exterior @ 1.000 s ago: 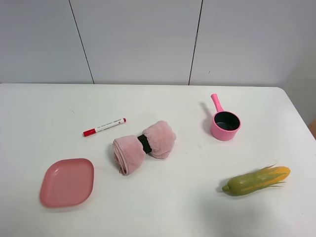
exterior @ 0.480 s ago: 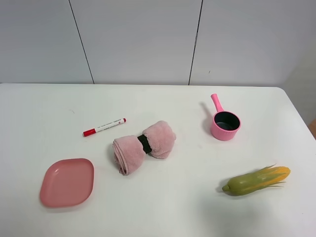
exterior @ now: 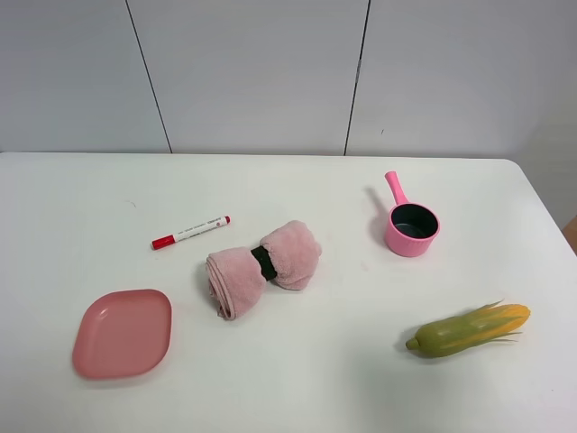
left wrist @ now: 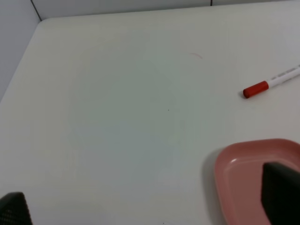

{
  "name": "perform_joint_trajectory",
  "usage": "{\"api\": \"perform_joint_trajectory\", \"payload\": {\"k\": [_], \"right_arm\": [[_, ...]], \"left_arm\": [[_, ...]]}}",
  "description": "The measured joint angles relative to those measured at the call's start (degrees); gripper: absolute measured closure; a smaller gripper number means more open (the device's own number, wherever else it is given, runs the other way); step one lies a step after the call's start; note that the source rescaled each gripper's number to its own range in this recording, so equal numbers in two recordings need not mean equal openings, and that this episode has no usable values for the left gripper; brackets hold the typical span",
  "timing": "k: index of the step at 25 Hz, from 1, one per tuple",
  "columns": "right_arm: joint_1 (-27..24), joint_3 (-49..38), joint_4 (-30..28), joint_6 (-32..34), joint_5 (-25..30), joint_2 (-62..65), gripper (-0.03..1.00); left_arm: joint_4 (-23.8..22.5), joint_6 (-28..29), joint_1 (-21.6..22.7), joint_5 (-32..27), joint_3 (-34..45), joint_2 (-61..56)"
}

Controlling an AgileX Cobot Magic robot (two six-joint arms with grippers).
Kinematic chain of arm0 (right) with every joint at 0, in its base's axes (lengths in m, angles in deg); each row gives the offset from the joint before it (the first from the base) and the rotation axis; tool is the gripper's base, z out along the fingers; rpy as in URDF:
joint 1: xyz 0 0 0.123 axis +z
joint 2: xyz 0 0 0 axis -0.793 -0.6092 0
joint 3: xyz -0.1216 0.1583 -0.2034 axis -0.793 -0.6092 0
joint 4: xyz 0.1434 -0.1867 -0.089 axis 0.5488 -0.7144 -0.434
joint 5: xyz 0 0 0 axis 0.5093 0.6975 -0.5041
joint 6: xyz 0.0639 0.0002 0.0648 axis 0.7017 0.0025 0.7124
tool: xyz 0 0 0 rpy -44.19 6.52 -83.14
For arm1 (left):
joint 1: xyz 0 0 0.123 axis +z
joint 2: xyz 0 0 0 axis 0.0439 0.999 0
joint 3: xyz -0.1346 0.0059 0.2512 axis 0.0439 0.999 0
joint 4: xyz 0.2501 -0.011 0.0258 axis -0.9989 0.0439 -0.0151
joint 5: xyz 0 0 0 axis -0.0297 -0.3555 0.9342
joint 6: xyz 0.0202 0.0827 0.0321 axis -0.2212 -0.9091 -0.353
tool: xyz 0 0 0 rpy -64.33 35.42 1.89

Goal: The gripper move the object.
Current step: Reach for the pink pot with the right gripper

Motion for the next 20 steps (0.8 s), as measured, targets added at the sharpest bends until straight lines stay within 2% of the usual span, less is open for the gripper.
{"api": "perform_joint_trajectory", "payload": {"k": [6, 12, 20], "right_arm": [[0.0, 9.7, -0.2, 0.0, 0.1, -11.7, -0.03], [0.0, 19.9, 0.4, 0.4, 0.1, -29.2, -0.03], [0.0, 21.2, 0.0, -0.2, 0.0, -46.9, -0.03]], "left_arm": [[0.0, 0.0, 0.0, 0.0, 0.0, 0.0], [0.0, 0.0, 0.0, 0.0, 0.0, 0.0], [0.0, 0.0, 0.0, 0.0, 0.0, 0.0]]}}
